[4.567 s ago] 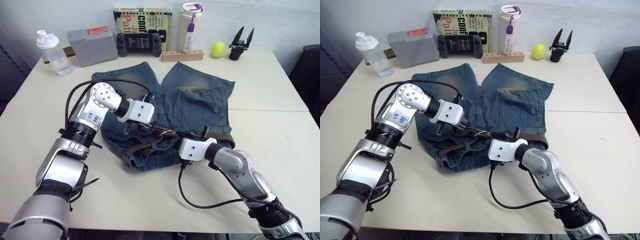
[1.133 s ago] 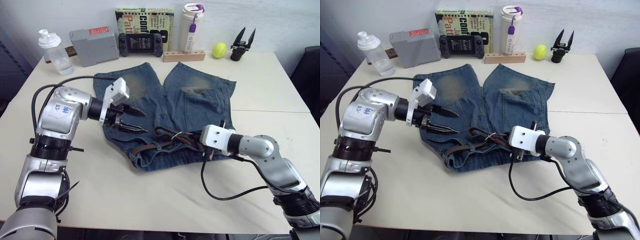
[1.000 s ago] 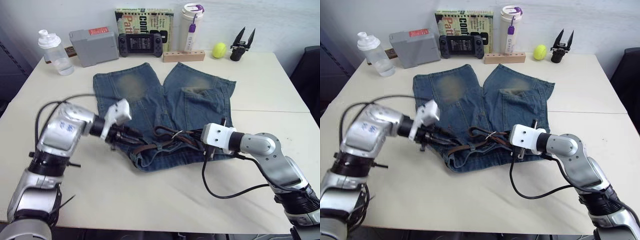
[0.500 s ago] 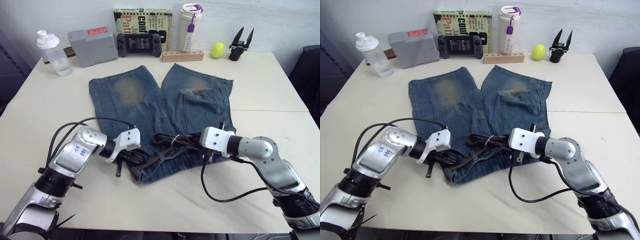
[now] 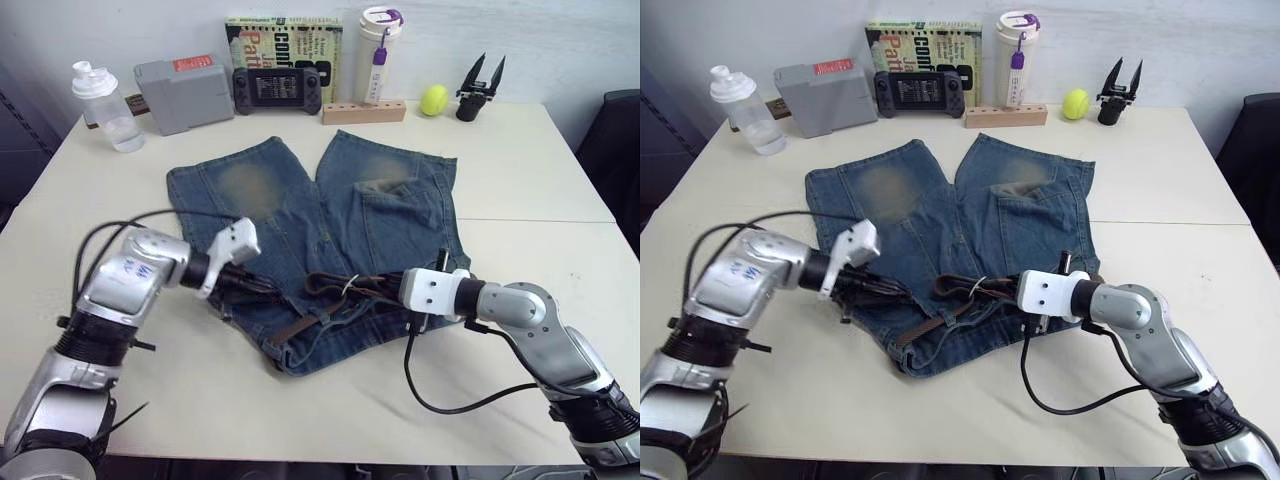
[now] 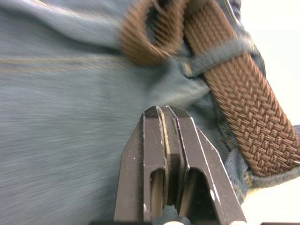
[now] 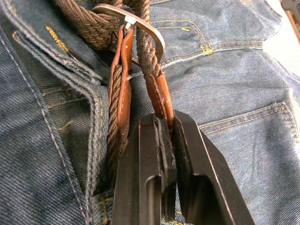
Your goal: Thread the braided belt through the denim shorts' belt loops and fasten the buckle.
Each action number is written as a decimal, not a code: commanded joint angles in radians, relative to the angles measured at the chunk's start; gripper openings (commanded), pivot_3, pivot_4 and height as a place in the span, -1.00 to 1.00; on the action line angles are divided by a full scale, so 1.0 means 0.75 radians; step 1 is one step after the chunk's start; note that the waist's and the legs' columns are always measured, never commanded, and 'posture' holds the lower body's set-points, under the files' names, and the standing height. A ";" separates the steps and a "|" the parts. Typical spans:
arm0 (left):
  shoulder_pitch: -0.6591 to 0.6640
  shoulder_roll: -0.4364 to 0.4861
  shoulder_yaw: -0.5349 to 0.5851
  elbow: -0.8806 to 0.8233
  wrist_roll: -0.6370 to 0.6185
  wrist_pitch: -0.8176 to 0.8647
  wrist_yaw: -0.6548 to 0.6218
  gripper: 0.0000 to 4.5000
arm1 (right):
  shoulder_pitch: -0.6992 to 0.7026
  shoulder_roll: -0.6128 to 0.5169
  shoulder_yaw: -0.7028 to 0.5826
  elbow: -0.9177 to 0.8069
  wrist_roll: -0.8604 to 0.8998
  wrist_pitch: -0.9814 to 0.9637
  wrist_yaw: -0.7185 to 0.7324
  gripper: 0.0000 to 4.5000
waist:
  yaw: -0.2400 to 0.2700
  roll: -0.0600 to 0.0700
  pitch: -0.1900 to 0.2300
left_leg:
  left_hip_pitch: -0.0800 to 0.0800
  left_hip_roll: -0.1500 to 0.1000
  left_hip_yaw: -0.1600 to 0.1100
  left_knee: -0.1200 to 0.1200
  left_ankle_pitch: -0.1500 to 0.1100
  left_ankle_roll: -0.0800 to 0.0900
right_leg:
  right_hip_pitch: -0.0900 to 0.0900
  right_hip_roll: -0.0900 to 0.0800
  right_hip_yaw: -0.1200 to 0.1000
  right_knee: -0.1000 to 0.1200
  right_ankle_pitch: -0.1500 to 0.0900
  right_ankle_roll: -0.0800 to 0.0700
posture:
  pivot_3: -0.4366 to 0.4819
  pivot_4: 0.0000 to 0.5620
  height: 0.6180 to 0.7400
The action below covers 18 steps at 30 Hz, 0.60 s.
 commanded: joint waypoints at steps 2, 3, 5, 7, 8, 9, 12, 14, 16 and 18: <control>-0.068 0.001 0.104 -0.041 -0.199 0.203 -0.069 -0.99 | -0.016 0.014 -0.001 -0.018 0.000 -0.010 -0.004 -1.00 | 0.002 0.000 0.000 | 0.000 0.000 0.000 0.001 0.000 0.000 | 0.000 0.000 0.000 0.000 0.000 0.000 | -0.05 -0.47 0.30; -0.074 0.007 0.122 -0.081 -0.257 0.264 -0.087 -0.99 | -0.017 0.016 -0.002 -0.018 0.001 -0.010 -0.003 -1.00 | 0.002 0.000 0.000 | -0.001 0.000 -0.001 0.001 0.000 0.000 | 0.000 0.000 0.000 0.000 0.000 0.000 | -0.05 -0.47 0.30; -0.081 0.016 0.160 -0.150 -0.377 0.411 -0.097 -0.69 | -0.018 0.016 -0.005 -0.016 0.003 -0.011 -0.001 -1.00 | 0.002 0.000 0.000 | -0.001 0.000 -0.001 0.002 0.000 0.000 | 0.000 0.000 0.000 0.000 0.000 0.000 | -0.05 -0.47 0.30; -0.037 0.061 0.150 -0.242 -0.424 0.432 -0.134 -0.48 | -0.016 0.016 -0.008 -0.016 0.005 -0.010 0.001 -1.00 | 0.003 0.000 0.000 | -0.001 0.000 -0.001 0.002 0.000 0.000 | 0.001 0.000 0.000 0.000 0.000 0.000 | -0.05 -0.47 0.30; 0.008 0.099 0.124 -0.295 -0.404 0.379 -0.164 -0.48 | -0.016 0.016 -0.008 -0.015 0.005 -0.010 0.002 -1.00 | 0.002 0.000 0.000 | -0.001 0.000 -0.001 0.002 0.000 0.000 | 0.001 0.000 0.000 0.000 0.000 0.000 | -0.05 -0.47 0.30; 0.055 0.130 0.098 -0.339 -0.369 0.314 -0.180 -0.22 | -0.016 0.016 -0.009 -0.014 0.006 -0.009 0.002 -1.00 | 0.002 0.000 0.000 | -0.001 0.000 -0.001 0.002 0.000 0.000 | 0.001 0.000 0.000 0.000 0.000 0.000 | -0.05 -0.47 0.30; 0.253 0.244 -0.025 -0.454 -0.113 -0.127 -0.230 0.03 | -0.016 0.017 -0.010 -0.012 0.008 -0.005 0.003 -1.00 | 0.002 0.000 0.000 | -0.001 0.000 -0.001 0.001 0.000 0.000 | 0.001 0.000 0.000 0.000 0.000 0.000 | -0.05 -0.47 0.30; 0.310 0.244 -0.061 -0.474 -0.048 -0.253 -0.220 0.03 | -0.021 0.019 -0.009 -0.006 0.009 -0.004 0.005 -1.00 | -0.004 0.000 0.000 | -0.001 0.000 -0.001 0.001 0.000 0.000 | 0.001 0.000 0.000 0.000 0.000 0.000 | -0.05 -0.47 0.30; 0.304 0.189 -0.064 -0.456 -0.035 -0.282 -0.152 0.03 | -0.022 0.020 -0.009 -0.004 0.010 -0.002 0.006 -1.00 | -0.020 0.000 0.000 | 0.001 0.000 0.000 -0.001 0.000 0.000 | 0.001 0.000 0.002 -0.001 0.000 0.000 | -0.05 -0.47 0.30; 0.307 0.153 -0.081 -0.411 0.031 -0.414 -0.090 0.03 | -0.023 0.021 -0.010 -0.007 0.012 0.003 0.007 -1.00 | -0.027 0.000 0.000 | 0.003 0.000 0.001 -0.002 0.000 -0.001 | 0.001 0.000 0.002 -0.002 -0.001 -0.001 | -0.05 -0.47 0.30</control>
